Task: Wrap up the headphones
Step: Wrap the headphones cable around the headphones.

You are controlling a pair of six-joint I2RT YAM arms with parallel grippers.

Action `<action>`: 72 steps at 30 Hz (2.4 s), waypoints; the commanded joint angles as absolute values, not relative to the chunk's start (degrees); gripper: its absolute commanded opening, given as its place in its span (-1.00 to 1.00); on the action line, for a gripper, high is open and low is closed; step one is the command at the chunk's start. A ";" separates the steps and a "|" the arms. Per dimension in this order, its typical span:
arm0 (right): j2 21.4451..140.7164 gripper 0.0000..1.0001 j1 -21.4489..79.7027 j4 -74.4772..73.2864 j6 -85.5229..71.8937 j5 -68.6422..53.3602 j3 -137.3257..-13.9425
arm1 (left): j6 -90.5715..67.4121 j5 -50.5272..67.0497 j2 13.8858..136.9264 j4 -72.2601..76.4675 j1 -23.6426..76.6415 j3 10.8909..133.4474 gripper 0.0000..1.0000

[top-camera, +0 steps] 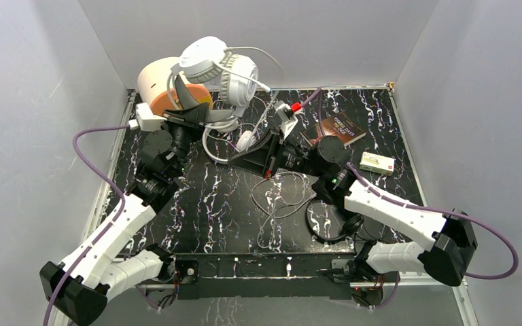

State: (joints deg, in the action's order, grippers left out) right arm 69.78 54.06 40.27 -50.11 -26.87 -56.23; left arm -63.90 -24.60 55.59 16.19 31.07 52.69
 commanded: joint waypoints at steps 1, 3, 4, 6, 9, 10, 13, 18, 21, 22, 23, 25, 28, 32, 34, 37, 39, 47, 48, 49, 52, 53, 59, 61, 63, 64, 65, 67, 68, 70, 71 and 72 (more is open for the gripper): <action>68.67 -1.00 53.95 40.17 -49.97 -27.28 -56.96 | -71.78 -24.21 50.98 21.29 31.11 57.53 -1.00; 69.72 -1.00 52.93 36.15 -48.70 -29.86 -59.40 | -72.99 -22.39 50.28 20.95 31.11 57.79 -1.00; 69.40 -1.00 52.57 31.27 -46.87 -28.87 -60.79 | -73.34 -21.55 50.01 19.60 31.11 58.63 -1.00; 68.90 -1.00 52.45 24.38 -44.46 -26.37 -63.40 | -74.19 -21.82 49.54 15.12 31.11 60.67 -1.00; 71.06 -1.00 55.12 29.37 -46.40 -30.10 -63.94 | -74.65 -24.58 49.59 16.86 31.11 59.47 -1.00; 71.90 -1.00 57.39 29.96 -46.17 -30.33 -64.53 | -75.01 -25.85 49.80 17.29 31.11 59.18 -1.00; 73.13 -1.00 61.85 26.64 -43.37 -27.86 -66.52 | -74.06 -29.30 51.77 16.57 31.11 60.84 -1.00; 76.12 -1.00 63.52 24.81 -43.17 -31.21 -70.66 | -71.65 -32.07 56.47 21.59 31.12 63.23 -1.00; 78.34 -1.00 64.19 22.59 -43.65 -34.69 -73.52 | -69.50 -32.46 58.61 22.59 31.03 65.05 -1.00; 78.99 -1.00 64.31 21.12 -43.52 -35.18 -74.12 | -69.30 -32.24 59.13 22.18 31.05 65.70 -1.00; 79.48 -1.00 64.41 19.51 -43.06 -35.57 -74.55 | -69.08 -32.10 59.42 21.93 31.03 66.14 -1.00; 79.73 -1.00 64.41 15.86 -41.52 -35.32 -74.27 | -68.71 -31.17 59.59 22.12 31.03 66.18 -1.00; 79.06 -1.00 64.47 10.01 -39.01 -32.18 -72.85 | -67.86 -28.57 59.91 18.70 30.78 67.66 -1.00; 78.22 -0.99 65.09 6.12 -35.77 -32.31 -70.66 | -71.50 -23.28 59.18 17.36 29.28 65.84 -1.00; 77.63 -0.98 65.57 0.71 -32.23 -29.35 -70.93 | -73.58 -19.28 59.50 14.57 27.57 66.70 -1.00; 77.33 -0.93 66.46 -4.19 -29.20 -27.01 -70.97 | -76.21 -14.59 60.49 11.91 26.16 66.84 -1.00; 77.51 -0.92 66.70 -5.19 -28.78 -24.83 -71.05 | -77.38 -12.44 61.25 11.69 25.53 66.39 -1.00; 73.15 -0.87 67.71 -5.89 -25.86 -9.40 -68.61 | -79.58 -6.95 61.98 7.72 24.77 65.12 -1.00; 71.93 -0.90 67.76 -4.44 -24.66 -6.95 -66.78 | -80.56 -4.99 62.02 6.04 24.52 65.72 -1.00; 71.17 -0.95 67.76 -3.71 -23.35 -4.29 -65.37 | -81.66 -2.25 62.19 4.48 24.32 66.23 -1.00; 69.30 -1.00 67.70 -6.33 -19.45 1.60 -64.13 | -82.19 9.19 62.58 4.16 22.49 66.98 -1.00; 68.23 -1.00 67.68 -7.50 -18.45 2.89 -63.90 | -81.77 13.68 62.77 4.06 21.06 67.21 -1.00; 65.54 -1.00 64.17 -17.06 -12.84 -2.35 -63.93 | -81.28 41.42 64.76 11.92 13.46 65.00 -1.00; 64.44 -1.00 61.21 -18.68 -12.66 -6.11 -63.40 | -77.55 44.68 64.35 9.41 13.06 65.37 -1.00; 64.27 -1.00 58.55 -18.60 -12.49 -12.33 -62.52 | -74.03 45.21 63.43 5.70 12.92 65.78 -1.00; 64.77 -1.00 57.81 -19.27 -12.57 -13.82 -62.68 | -73.50 45.49 63.01 5.56 12.92 65.64 -1.00; 65.18 -1.00 57.49 -20.13 -12.72 -13.66 -62.90 | -72.99 46.42 62.74 5.99 12.92 65.45 -1.00; 65.51 -1.00 57.05 -21.74 -12.71 -12.10 -63.84 | -69.91 48.82 63.03 3.66 12.92 66.30 -1.00; 65.30 -1.00 56.71 -22.78 -12.62 -10.81 -64.38 | -66.99 49.31 63.17 0.37 12.91 67.35 -1.00; 64.53 -1.00 55.23 -24.66 -11.85 -8.78 -65.73 | -60.12 48.63 63.01 -7.49 12.92 69.86 -1.00; 64.29 -1.00 54.22 -25.47 -11.14 -8.80 -66.40 | -57.61 48.80 62.76 -9.52 12.92 70.18 -1.00; 64.34 -1.00 53.09 -26.18 -10.23 -9.58 -67.05 | -55.46 49.50 62.61 -10.75 12.91 70.39 -1.00</action>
State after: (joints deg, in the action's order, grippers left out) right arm 65.63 56.07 -22.44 -13.13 -9.41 -63.18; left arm -65.84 43.31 65.80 -3.29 13.23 65.49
